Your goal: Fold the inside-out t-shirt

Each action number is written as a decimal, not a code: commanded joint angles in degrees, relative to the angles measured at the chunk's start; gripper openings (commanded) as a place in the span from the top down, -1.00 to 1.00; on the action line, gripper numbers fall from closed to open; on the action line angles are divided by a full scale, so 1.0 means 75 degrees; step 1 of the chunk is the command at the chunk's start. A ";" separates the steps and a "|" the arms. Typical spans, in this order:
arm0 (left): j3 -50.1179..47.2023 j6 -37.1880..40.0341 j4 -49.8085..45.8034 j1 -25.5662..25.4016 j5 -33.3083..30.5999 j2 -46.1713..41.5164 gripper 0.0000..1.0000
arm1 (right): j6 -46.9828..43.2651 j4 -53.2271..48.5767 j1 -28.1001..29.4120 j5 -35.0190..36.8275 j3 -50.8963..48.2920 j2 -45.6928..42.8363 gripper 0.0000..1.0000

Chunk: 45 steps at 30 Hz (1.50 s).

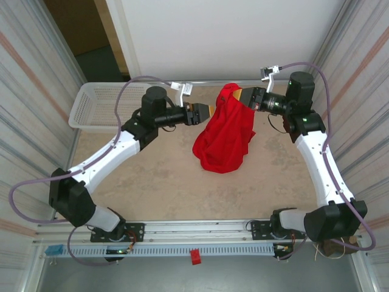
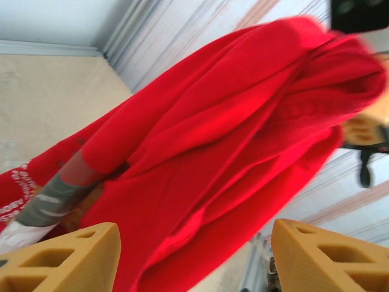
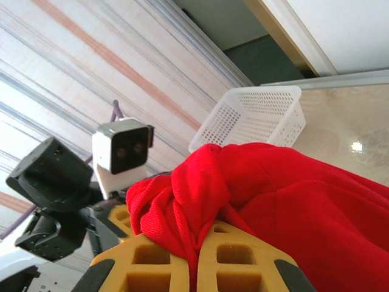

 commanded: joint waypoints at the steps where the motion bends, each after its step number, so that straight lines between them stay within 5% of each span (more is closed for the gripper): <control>1: 0.0138 0.0965 -0.0676 -0.0148 -0.0975 0.0227 -0.33 | 0.0259 0.0508 -0.0022 -0.0189 0.0029 -0.0037 1.00; 11: -0.0253 0.0957 -0.0540 -0.0448 -0.1411 0.0604 -0.23 | 0.0372 0.0620 -0.0014 -0.0161 0.0023 -0.0005 1.00; 17: 0.0307 0.1247 -0.0877 -0.0396 -0.1280 0.0864 1.00 | 0.0351 0.0564 -0.0086 -0.0066 -0.0132 -0.0101 1.00; 22: 0.1526 0.1433 -0.1451 0.0321 -0.0821 0.0545 1.00 | -0.0555 -0.0341 -0.0274 0.0959 -0.0669 -0.0233 1.00; 25: 0.2739 0.1319 -0.1896 0.0851 -0.0087 0.0609 1.00 | -0.1556 -0.1610 -0.0303 0.2960 -0.0984 -0.0328 -0.04; 27: 0.3537 0.1318 -0.2187 0.1068 0.0476 0.0779 1.00 | -0.1518 -0.1676 -0.0441 0.3549 -0.1339 -0.0607 -0.25; 33: 0.4728 0.1596 -0.2911 0.1215 0.1255 0.1156 1.00 | -0.1312 -0.1754 -0.0421 0.3433 -0.1074 -0.1218 -0.30; 45: 0.4521 0.1168 -0.2131 0.1303 0.2593 0.1052 1.00 | -0.1217 -0.1587 0.0824 0.3060 0.0172 -0.0248 -0.40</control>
